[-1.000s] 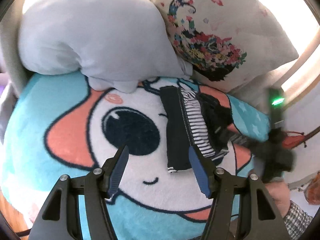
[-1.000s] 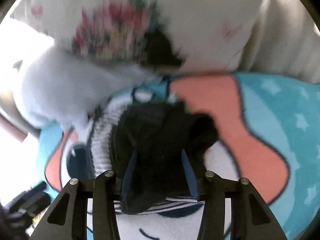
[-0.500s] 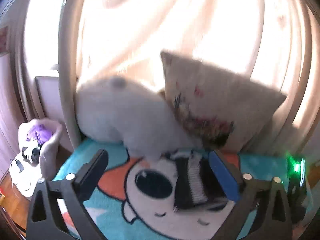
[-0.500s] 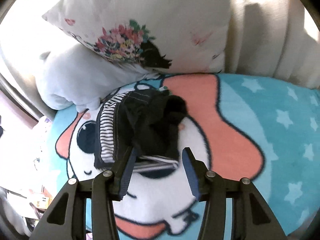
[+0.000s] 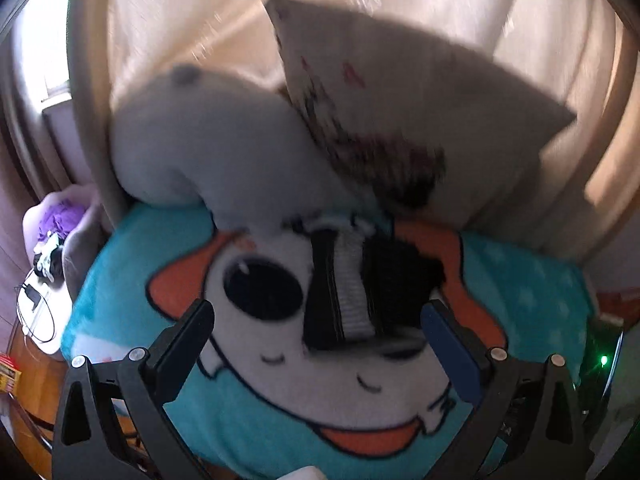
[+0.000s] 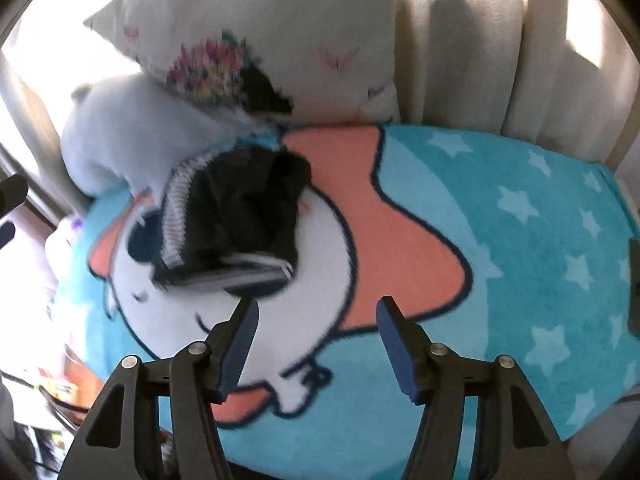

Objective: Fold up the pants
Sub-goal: 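Open both grippers and withdraw them from the folded pants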

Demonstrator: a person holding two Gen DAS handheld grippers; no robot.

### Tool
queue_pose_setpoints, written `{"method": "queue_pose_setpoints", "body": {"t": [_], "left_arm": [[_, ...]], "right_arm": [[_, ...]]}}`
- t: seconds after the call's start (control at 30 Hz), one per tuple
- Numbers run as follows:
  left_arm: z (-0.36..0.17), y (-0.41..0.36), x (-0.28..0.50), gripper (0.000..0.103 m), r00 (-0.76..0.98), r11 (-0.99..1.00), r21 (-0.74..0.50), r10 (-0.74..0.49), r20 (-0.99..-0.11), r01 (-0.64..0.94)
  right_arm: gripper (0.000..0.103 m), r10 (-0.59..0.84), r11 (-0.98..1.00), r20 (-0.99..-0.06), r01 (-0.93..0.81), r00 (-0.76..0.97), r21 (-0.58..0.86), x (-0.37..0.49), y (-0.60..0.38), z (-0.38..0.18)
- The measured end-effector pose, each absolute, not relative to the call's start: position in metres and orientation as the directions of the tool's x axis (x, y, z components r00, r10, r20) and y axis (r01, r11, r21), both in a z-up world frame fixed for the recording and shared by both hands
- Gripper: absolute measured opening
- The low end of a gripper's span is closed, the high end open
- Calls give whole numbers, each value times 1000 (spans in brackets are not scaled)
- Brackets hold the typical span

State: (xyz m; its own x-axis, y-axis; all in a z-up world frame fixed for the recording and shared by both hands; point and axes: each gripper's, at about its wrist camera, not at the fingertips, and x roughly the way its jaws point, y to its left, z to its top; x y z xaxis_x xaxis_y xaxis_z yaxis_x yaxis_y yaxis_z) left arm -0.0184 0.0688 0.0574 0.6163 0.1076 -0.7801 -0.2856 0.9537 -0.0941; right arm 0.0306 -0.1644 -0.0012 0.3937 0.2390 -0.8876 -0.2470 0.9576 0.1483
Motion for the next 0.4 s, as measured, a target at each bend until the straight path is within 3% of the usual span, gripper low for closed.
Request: {"method": "queue_pose_setpoints", "body": {"t": [0.4], "left_arm": [[12, 52, -15, 103, 482, 967, -44, 85, -872, -251]], "right_arm": [[68, 195, 958, -929, -266, 315, 111, 26, -149, -41]]}}
